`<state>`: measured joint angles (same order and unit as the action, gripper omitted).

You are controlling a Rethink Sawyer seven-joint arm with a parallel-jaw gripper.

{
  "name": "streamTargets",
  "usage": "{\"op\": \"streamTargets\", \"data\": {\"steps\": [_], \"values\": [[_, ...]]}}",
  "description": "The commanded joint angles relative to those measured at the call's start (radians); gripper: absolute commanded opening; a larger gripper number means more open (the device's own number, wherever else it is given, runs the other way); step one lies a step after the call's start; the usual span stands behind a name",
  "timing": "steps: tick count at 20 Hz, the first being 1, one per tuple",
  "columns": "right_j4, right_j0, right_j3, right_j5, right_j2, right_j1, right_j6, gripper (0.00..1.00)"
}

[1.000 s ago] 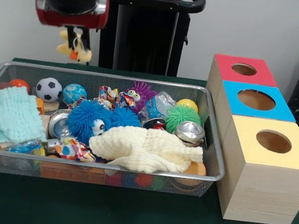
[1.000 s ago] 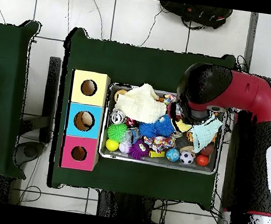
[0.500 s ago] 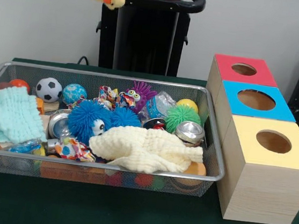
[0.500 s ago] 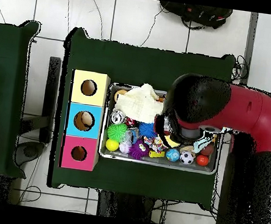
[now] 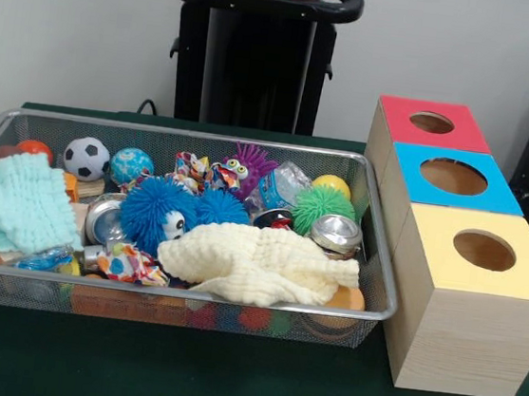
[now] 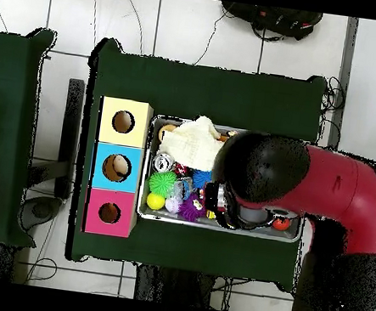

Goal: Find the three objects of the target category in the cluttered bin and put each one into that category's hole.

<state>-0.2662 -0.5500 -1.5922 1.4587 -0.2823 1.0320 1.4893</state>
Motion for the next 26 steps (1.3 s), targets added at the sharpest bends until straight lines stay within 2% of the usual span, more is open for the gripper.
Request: {"op": "streamTargets", "data": {"steps": [1, 8, 14, 20, 26], "values": [[0.017, 0.048, -0.237, -0.166, 0.073, 0.068, 0.155, 0.00], [0.035, 0.145, -0.382, -0.366, 0.158, 0.101, 0.256, 0.00], [0.042, 0.228, -0.501, -0.473, 0.253, 0.179, 0.290, 0.00], [0.073, 0.285, -0.576, -0.518, 0.324, 0.231, 0.274, 0.00], [0.092, 0.343, -0.603, -0.486, 0.377, 0.283, 0.270, 0.00]]}}
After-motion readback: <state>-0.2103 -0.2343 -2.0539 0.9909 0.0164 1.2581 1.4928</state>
